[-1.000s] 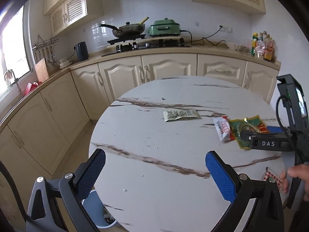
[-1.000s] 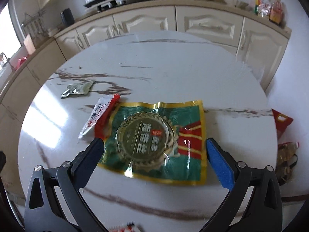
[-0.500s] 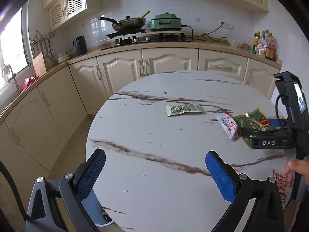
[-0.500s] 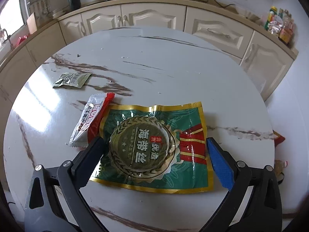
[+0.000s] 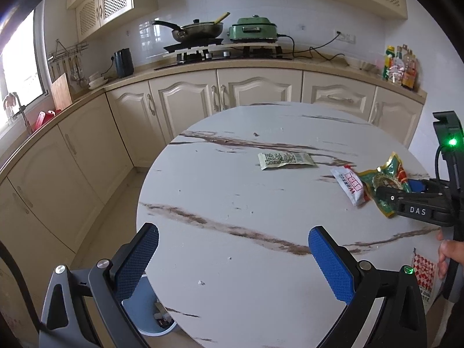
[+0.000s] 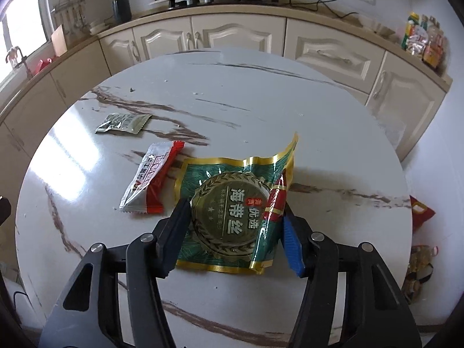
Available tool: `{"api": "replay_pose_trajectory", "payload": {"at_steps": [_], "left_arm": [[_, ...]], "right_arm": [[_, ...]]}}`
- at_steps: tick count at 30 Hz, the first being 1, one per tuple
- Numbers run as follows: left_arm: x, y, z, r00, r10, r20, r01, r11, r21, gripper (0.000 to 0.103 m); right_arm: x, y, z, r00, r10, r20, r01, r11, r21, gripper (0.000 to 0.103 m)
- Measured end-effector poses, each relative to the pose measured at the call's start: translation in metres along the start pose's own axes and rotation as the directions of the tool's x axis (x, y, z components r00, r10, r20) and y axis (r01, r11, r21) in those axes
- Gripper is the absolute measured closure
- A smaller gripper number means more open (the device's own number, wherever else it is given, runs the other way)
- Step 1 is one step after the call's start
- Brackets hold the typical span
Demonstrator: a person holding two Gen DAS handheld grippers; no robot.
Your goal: Collect trash
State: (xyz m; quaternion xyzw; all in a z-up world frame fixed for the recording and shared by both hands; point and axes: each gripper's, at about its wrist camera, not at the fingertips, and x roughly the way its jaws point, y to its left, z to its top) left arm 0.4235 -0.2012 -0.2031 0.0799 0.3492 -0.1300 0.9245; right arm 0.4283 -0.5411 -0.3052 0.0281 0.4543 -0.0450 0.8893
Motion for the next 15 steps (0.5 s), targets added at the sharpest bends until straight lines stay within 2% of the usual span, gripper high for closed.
{"api": "replay_pose_trajectory", "payload": {"at_steps": [8,11,15], "left_arm": [[0.004,-0.003,0.002,1.000,-0.012,-0.008,0.012,1.000,0.008,0.001],[0.012,-0.008,0.005,0.999,-0.033,-0.028,0.034,0.999,0.012,0.001],[0.026,-0.021,0.015,0.992,-0.105,-0.071,0.104,0.994,-0.012,0.001]], "right_arm": [[-0.006,-0.003,-0.007,0.999,0.039,0.034,-0.039,0.999,0.010,0.048],[-0.010,-0.006,-0.006,0.997,0.057,0.044,-0.058,0.998,0.026,0.048],[-0.020,-0.013,-0.003,0.995,0.056,0.082,-0.059,0.998,0.038,0.048]]}}
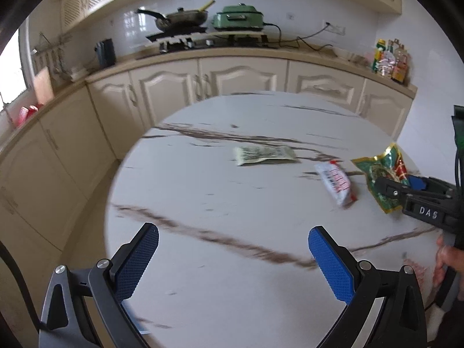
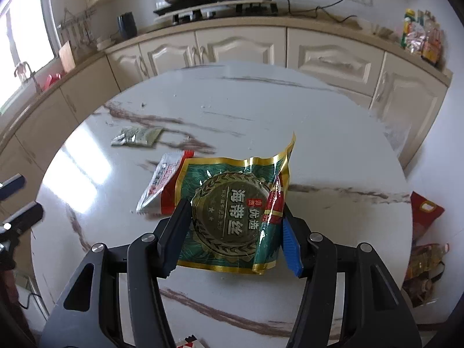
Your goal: Collect trash
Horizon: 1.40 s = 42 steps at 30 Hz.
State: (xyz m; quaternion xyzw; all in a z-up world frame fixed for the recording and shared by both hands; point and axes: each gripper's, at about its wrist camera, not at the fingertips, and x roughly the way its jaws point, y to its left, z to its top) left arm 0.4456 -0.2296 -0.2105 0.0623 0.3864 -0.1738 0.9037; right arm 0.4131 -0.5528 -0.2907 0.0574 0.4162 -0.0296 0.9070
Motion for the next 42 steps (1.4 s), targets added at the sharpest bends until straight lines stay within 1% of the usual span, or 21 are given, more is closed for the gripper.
{"api": "replay_pose_trajectory", "payload": {"at_steps": [2,4,5,9,15,17,18,20,22,23,24,25,26,27,29,31,33,35,39,42], "left_arm": [[0.009,-0.010,0.008,0.999,-0.046,-0.025,0.046,0.999,-0.010,0.001],[0.022,-0.027,0.019,0.993,-0.103,-0.057,0.103,0.995,-0.008,0.001],[0.028,-0.034,0.023,0.991,-0.111,-0.071,0.111,0.994,-0.002,0.001],[0.055,-0.066,0.036,0.987,-0.098,-0.124,0.103,0.994,0.036,0.001],[0.093,-0.086,0.052,0.978,-0.102,-0.183,0.107,0.994,0.018,0.001],[0.104,-0.089,0.057,0.974,-0.105,-0.201,0.110,0.994,0.017,0.003],[0.108,-0.091,0.059,0.977,-0.085,-0.195,0.092,0.995,0.028,0.006],[0.113,-0.096,0.062,0.980,-0.059,-0.187,0.070,0.996,0.048,0.016],[0.113,-0.097,0.062,0.986,-0.048,-0.158,0.058,0.996,0.063,0.039],[0.113,-0.097,0.062,0.987,-0.059,-0.147,0.069,0.996,0.065,0.043],[0.112,-0.098,0.060,0.988,-0.065,-0.141,0.075,0.994,0.073,0.050],[0.112,-0.098,0.059,0.988,-0.076,-0.138,0.088,0.993,0.081,0.065],[0.111,-0.097,0.058,0.987,-0.090,-0.133,0.103,0.991,0.090,0.075],[0.110,-0.095,0.056,0.987,-0.097,-0.132,0.110,0.990,0.092,0.079],[0.111,-0.092,0.055,0.985,-0.116,-0.130,0.129,0.987,0.095,0.083],[0.109,-0.081,0.053,0.982,-0.143,-0.126,0.153,0.986,0.073,0.087],[0.106,-0.072,0.050,0.978,-0.166,-0.126,0.174,0.983,0.055,0.089],[0.097,-0.061,0.049,0.978,-0.180,-0.110,0.185,0.982,0.036,0.089],[0.062,-0.035,0.045,0.974,-0.218,-0.053,0.218,0.976,-0.006,0.089],[0.028,-0.013,0.040,0.975,-0.220,-0.008,0.220,0.975,-0.005,0.089]], "right_arm": [[-0.002,-0.004,0.002,1.000,-0.007,0.006,0.007,1.000,0.005,0.048],[-0.006,-0.008,0.002,1.000,-0.013,0.012,0.013,1.000,0.015,0.047],[-0.007,-0.013,0.002,1.000,-0.018,0.018,0.018,1.000,0.023,0.047],[-0.011,-0.028,-0.003,0.999,-0.028,0.020,0.027,0.999,0.038,0.047],[-0.007,-0.046,-0.006,1.000,-0.019,0.010,0.019,0.998,0.062,0.047],[-0.005,-0.050,-0.006,1.000,-0.013,0.003,0.013,0.998,0.066,0.047],[-0.005,-0.052,-0.005,1.000,-0.009,0.007,0.009,0.998,0.069,0.047],[-0.004,-0.054,-0.003,1.000,0.000,0.008,-0.001,0.997,0.071,0.047],[-0.004,-0.054,-0.003,1.000,0.010,0.011,-0.011,0.998,0.066,0.047],[-0.004,-0.053,-0.002,1.000,0.016,0.012,-0.017,0.998,0.063,0.047],[-0.004,-0.051,-0.001,1.000,0.019,0.016,-0.020,0.998,0.060,0.047],[-0.003,-0.049,-0.001,1.000,0.026,0.015,-0.027,0.998,0.057,0.047],[-0.003,-0.047,0.000,0.999,0.030,0.015,-0.031,0.998,0.055,0.047],[-0.003,-0.045,0.001,0.999,0.035,0.020,-0.036,0.998,0.052,0.047],[-0.005,-0.041,0.001,0.999,0.043,0.023,-0.044,0.998,0.048,0.047],[-0.009,-0.035,0.002,0.998,0.048,0.029,-0.049,0.998,0.038,0.047],[-0.014,-0.029,0.003,0.998,0.050,0.040,-0.051,0.998,0.029,0.047],[-0.021,-0.022,0.004,0.997,0.056,0.046,-0.057,0.998,0.014,0.047],[-0.036,-0.003,0.007,0.995,0.068,0.069,-0.067,0.998,-0.011,0.047],[-0.046,0.022,0.010,0.992,0.091,0.082,-0.088,0.995,-0.043,0.047]]}}
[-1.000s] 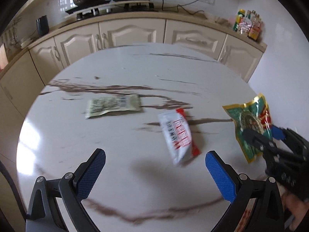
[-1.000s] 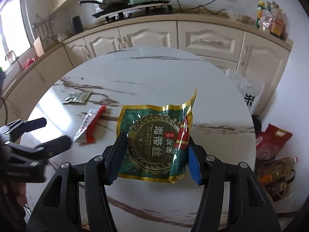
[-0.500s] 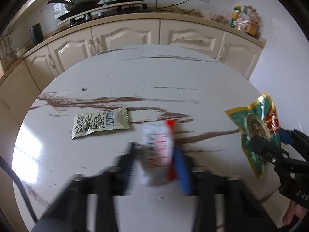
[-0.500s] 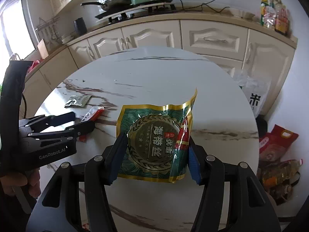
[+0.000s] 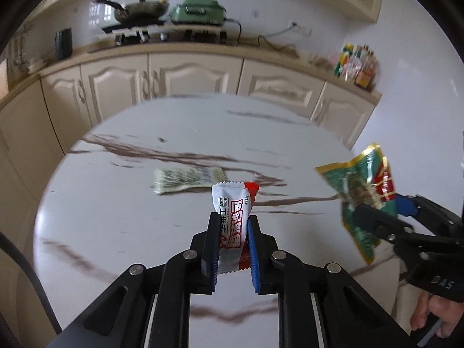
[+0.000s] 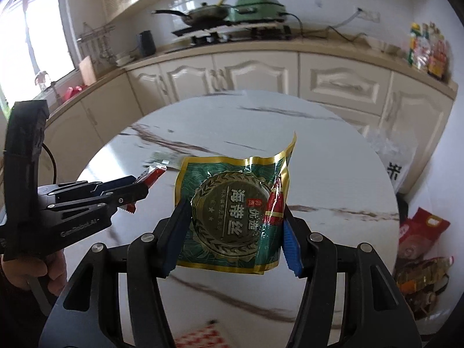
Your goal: Collect trash
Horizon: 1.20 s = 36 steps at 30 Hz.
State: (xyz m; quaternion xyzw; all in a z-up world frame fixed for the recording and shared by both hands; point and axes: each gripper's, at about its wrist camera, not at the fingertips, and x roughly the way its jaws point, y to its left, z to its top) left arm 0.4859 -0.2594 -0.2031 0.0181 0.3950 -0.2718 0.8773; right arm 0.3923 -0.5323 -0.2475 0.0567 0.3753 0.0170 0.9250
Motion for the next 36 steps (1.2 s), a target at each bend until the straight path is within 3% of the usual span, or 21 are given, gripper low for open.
{"api": "replay_pose_trajectory", "payload": {"at_steps": [5,10,14,20,24,28,32,36], "left_arm": [[-0.062,0.032,-0.017,0.997,0.025,0.068,-0.024,1.000,-0.017,0.089],[-0.120,0.088,-0.055,0.989,0.106,0.106,-0.099,0.993,-0.071,0.089],[-0.159,0.146,-0.093,0.977,0.189,0.100,-0.175,0.976,-0.128,0.089],[-0.201,0.245,-0.164,0.957,0.287,0.031,-0.270,0.928,-0.256,0.089],[-0.200,0.305,-0.208,0.951,0.303,-0.053,-0.303,0.893,-0.333,0.089],[-0.178,0.356,-0.245,0.951,0.271,-0.149,-0.308,0.867,-0.392,0.089],[-0.140,0.399,-0.275,0.944,0.220,-0.245,-0.309,0.846,-0.433,0.089],[-0.094,0.437,-0.302,0.939,0.138,-0.315,-0.277,0.848,-0.452,0.088]], "right_arm": [[-0.006,0.057,0.008,0.998,0.057,0.016,-0.056,0.996,-0.067,0.047],[0.000,0.138,0.015,0.990,0.141,0.007,-0.138,0.977,-0.161,0.047],[0.019,0.216,0.013,0.977,0.214,-0.026,-0.214,0.945,-0.248,0.047],[0.070,0.344,-0.005,0.946,0.298,-0.129,-0.325,0.871,-0.368,0.047],[0.115,0.411,-0.026,0.936,0.285,-0.206,-0.348,0.834,-0.427,0.047],[0.169,0.447,-0.053,0.920,0.251,-0.300,-0.368,0.815,-0.447,0.047],[0.230,0.457,-0.077,0.898,0.204,-0.390,-0.372,0.824,-0.428,0.047],[0.291,0.456,-0.102,0.861,0.167,-0.481,-0.380,0.840,-0.387,0.047]]}}
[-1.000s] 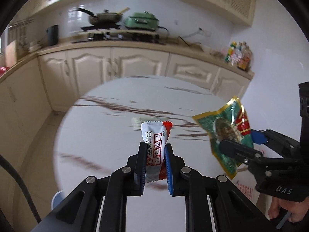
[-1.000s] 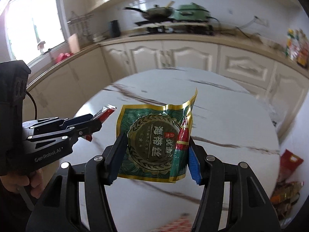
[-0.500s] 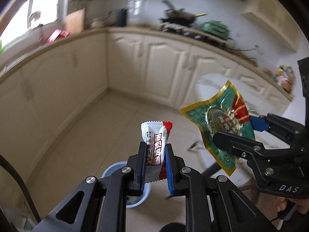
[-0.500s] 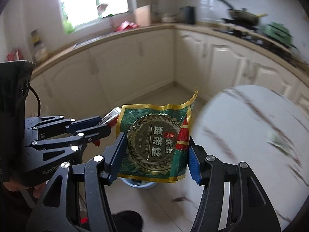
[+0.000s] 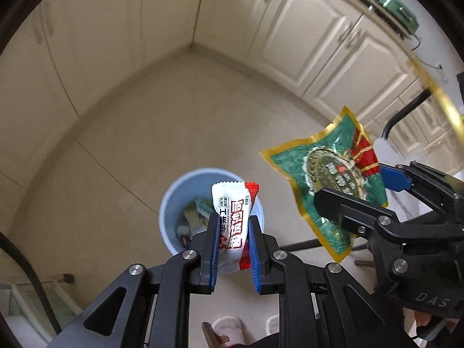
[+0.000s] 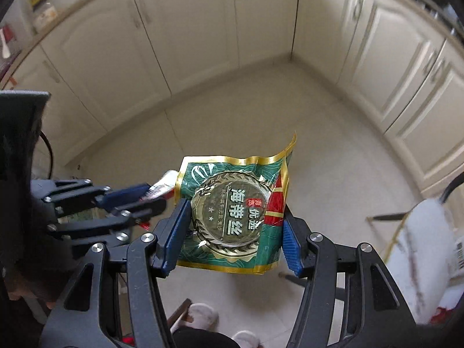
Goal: Collect trash
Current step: 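Carry the green packet and white-red packet over the blue bin and open both tools, then move both tools back from the bin to the table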
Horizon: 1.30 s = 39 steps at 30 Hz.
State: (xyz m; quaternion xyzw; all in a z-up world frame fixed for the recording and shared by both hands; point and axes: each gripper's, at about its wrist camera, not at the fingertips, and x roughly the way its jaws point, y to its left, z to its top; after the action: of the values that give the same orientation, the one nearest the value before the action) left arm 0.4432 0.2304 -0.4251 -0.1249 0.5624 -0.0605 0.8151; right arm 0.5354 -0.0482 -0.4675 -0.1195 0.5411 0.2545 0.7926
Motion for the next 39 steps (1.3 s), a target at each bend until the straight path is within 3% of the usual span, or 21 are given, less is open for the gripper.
{"api": "replay_pose_trajectory", "payload": {"at_steps": [9,11,13,14,19,23,27,34,37,39], "left_arm": [[0.075,0.028,0.026,0.992,0.052,-0.115,-0.052,0.999,0.007,0.079],[0.081,0.037,0.029,0.990,0.072,-0.120,-0.072,0.997,0.009,0.073],[0.084,0.032,0.036,0.988,0.089,-0.127,-0.089,0.996,0.008,0.057],[0.083,0.023,0.040,0.987,0.091,-0.129,-0.091,0.996,0.006,0.054],[0.085,0.009,0.043,0.986,0.107,-0.131,-0.111,0.994,-0.025,0.054],[0.063,0.008,0.030,0.984,0.133,-0.115,-0.140,0.989,-0.051,0.054],[0.024,-0.018,0.018,0.982,0.176,-0.067,-0.180,0.981,-0.072,0.053],[-0.054,-0.052,0.000,0.970,0.227,0.087,-0.217,0.970,-0.113,0.043],[-0.091,-0.071,-0.009,0.953,0.256,0.161,-0.242,0.965,-0.104,0.041],[-0.119,-0.086,-0.019,0.933,0.283,0.223,-0.268,0.959,-0.097,0.041]], "right_arm": [[0.094,-0.037,0.009,0.989,0.072,-0.129,-0.058,0.993,0.104,0.047],[0.105,-0.042,0.009,0.986,0.089,-0.139,-0.074,0.991,0.113,0.047],[0.114,-0.044,0.008,0.984,0.100,-0.149,-0.082,0.989,0.121,0.046],[0.115,-0.046,0.004,0.982,0.106,-0.155,-0.087,0.988,0.125,0.046],[0.125,-0.049,0.003,0.976,0.133,-0.171,-0.109,0.984,0.143,0.045],[0.123,-0.044,0.007,0.976,0.144,-0.163,-0.123,0.983,0.133,0.045],[0.099,-0.039,0.009,0.982,0.145,-0.120,-0.131,0.984,0.121,0.045],[0.013,-0.007,0.022,0.996,0.089,0.020,-0.090,0.995,0.050,0.041],[-0.032,0.003,0.021,0.993,0.071,0.093,-0.073,0.997,0.021,0.038],[-0.062,0.015,0.017,0.987,0.055,0.149,-0.056,0.998,0.000,0.036]]}}
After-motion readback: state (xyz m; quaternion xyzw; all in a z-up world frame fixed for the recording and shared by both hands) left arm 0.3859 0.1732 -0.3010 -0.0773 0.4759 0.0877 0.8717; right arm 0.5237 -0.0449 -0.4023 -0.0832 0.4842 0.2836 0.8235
